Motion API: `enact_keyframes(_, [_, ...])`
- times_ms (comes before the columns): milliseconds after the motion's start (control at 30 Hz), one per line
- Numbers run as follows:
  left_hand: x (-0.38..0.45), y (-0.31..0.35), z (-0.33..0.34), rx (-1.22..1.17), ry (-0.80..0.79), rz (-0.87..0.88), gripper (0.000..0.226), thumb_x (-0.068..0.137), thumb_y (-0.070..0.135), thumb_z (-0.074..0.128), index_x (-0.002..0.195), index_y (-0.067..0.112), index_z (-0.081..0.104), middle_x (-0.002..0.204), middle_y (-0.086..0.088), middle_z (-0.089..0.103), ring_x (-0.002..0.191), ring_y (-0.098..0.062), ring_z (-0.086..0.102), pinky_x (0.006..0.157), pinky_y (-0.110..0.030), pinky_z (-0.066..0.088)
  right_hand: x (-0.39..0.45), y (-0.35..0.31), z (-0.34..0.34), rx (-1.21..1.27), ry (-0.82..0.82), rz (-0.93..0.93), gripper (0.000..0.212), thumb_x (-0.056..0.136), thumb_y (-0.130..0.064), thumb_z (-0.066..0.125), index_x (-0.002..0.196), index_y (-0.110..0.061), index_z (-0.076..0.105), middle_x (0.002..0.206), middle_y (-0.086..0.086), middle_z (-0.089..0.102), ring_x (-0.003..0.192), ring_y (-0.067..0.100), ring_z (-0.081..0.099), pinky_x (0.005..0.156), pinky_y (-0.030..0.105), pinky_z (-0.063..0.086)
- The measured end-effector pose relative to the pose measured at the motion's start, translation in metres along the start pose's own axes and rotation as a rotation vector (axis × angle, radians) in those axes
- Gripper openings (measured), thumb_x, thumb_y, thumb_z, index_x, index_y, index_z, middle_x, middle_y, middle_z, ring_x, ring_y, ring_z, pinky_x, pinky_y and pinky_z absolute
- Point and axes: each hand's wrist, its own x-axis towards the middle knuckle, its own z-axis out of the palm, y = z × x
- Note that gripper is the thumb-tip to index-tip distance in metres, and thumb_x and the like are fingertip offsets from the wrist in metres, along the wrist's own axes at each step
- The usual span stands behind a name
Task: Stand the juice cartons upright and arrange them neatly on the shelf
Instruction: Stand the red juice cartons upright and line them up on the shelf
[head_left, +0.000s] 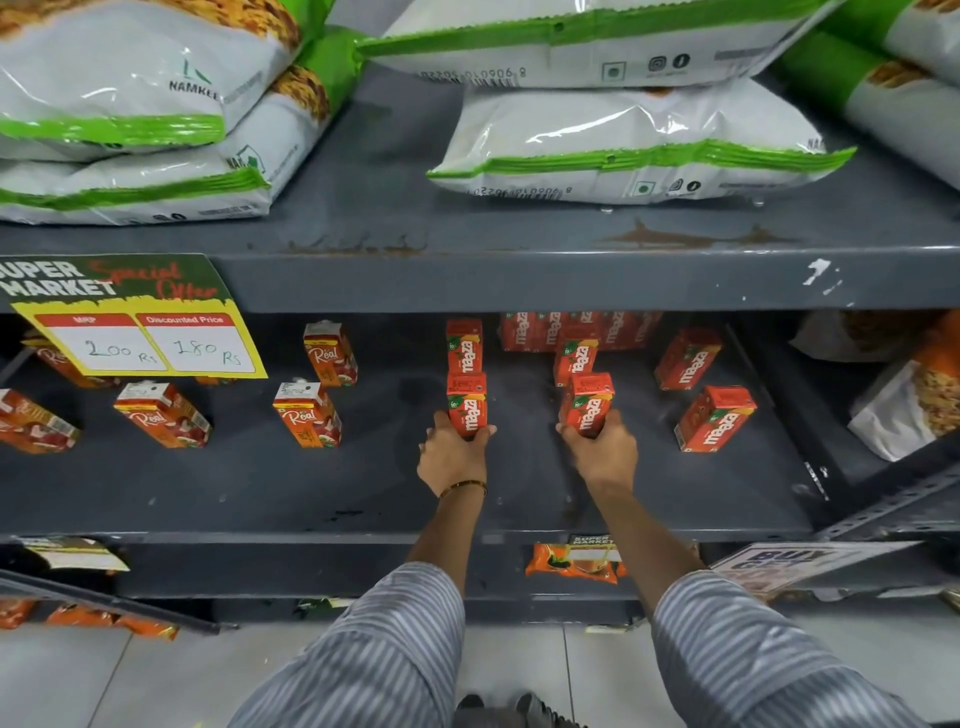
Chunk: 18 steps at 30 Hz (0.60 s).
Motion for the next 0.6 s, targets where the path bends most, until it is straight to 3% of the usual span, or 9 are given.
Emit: enact_keyframes(600, [0.0007,-0.0022,0.0019,0.034,0.027,0.021,0.056,0.07,0.05,0.073,0.103,0.009,0.054,0.098,-0.014,0.069,0.091,-0.035,0.066,0.071,-0.044,0.054,-0.002,0.0006,0.0012,0.014,0.013,-0.004,0.051,0.073,-0.035,0.077,0.108,-0.006,0.056,0.11,0.014,0.068,0.102,0.032,0.064,0.087,0.037,0.05])
